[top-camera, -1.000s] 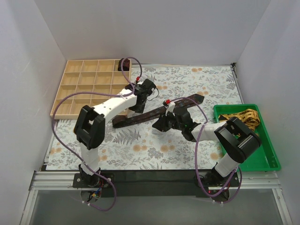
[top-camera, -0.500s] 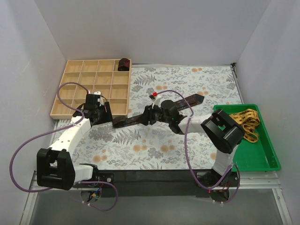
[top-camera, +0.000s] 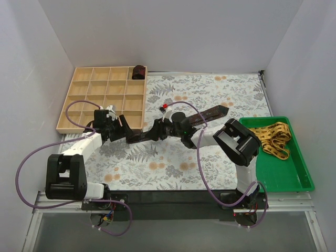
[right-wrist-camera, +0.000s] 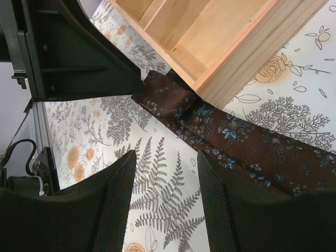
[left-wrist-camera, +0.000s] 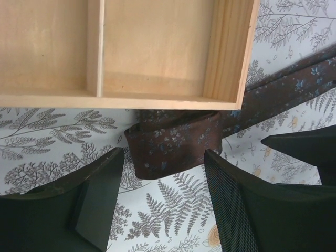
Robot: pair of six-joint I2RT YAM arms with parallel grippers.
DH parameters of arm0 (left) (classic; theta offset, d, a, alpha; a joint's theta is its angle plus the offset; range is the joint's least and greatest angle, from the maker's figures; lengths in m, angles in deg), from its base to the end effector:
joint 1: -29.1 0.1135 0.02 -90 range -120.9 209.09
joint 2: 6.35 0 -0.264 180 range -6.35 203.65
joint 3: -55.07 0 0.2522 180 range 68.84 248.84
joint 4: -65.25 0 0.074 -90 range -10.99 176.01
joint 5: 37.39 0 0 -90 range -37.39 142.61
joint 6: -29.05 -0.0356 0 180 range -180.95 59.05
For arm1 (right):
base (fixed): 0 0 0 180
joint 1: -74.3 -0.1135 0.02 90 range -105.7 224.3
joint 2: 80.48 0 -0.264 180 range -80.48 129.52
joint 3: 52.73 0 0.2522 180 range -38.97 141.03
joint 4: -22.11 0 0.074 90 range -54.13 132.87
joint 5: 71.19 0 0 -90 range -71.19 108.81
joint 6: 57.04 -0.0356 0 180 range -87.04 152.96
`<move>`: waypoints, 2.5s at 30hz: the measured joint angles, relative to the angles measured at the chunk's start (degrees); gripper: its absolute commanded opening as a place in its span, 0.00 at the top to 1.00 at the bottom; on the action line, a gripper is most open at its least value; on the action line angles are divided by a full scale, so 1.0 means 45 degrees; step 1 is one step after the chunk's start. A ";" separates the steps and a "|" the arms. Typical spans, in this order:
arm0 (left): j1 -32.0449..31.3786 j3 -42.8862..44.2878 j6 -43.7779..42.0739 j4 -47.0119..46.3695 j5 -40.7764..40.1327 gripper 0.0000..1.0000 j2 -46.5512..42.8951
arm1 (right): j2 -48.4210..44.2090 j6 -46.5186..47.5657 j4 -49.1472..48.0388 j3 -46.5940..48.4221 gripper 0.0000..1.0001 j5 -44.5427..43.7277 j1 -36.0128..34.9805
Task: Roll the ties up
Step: Roll the tie
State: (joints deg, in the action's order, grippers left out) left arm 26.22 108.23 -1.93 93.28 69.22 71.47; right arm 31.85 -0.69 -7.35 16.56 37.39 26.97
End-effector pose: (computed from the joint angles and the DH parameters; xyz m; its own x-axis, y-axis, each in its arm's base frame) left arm 0.2582 -0.0232 0.1803 -0.5985 -0.7925 -0.1171 -0.5672 0.5224 -0.6367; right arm 0.2691 0.3087 0.1603 -0.6350 0.0861 -0.7677 -0.6667 0.4409 0.6009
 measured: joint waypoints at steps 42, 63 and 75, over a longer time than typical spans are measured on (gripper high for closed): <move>-0.4143 -0.0641 0.6198 -0.2467 -0.1851 0.55 0.1729 | -0.0617 0.0253 -0.0442 -0.1545 0.53 -0.0539 0.1010; -0.5231 0.2307 -0.2322 0.0219 -0.2866 0.17 0.0588 | -0.5795 0.4265 0.4114 -0.3191 0.43 0.0359 0.2375; -0.6591 0.3351 -0.8199 0.1122 -0.2055 0.22 0.2783 | -0.7713 0.5022 0.5761 -0.4328 0.23 0.0233 0.2487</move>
State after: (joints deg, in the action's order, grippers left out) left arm -3.44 123.31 -38.82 98.32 59.97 84.00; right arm -2.85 21.91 18.57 -2.91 38.44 38.16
